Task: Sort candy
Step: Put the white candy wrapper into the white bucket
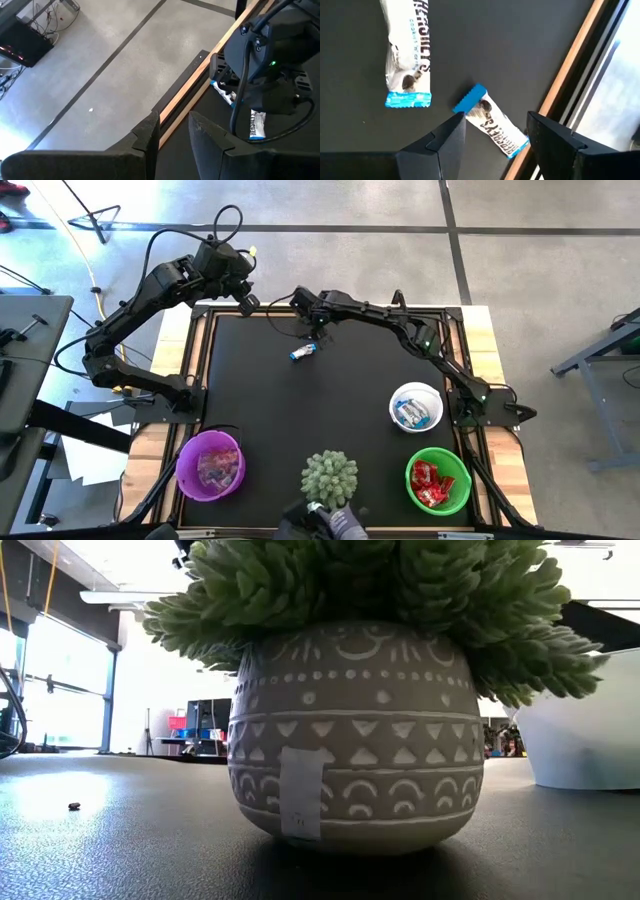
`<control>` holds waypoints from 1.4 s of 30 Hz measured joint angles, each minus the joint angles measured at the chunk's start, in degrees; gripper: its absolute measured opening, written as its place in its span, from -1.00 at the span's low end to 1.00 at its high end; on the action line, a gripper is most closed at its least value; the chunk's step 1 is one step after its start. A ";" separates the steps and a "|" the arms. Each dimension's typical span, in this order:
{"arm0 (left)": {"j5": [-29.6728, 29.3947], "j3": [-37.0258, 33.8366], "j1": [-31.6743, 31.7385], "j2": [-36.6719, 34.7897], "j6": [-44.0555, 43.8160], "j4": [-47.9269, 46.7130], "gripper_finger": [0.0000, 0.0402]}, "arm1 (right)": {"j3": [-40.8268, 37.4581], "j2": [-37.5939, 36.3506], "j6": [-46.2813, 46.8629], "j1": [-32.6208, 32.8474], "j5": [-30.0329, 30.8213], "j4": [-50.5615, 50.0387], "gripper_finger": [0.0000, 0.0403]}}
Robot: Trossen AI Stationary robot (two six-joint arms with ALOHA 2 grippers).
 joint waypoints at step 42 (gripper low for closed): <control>1.88 0.00 0.00 -0.01 1.42 2.46 -0.55 | 0.09 1.99 -14.96 -3.71 -7.71 -2.12 0.02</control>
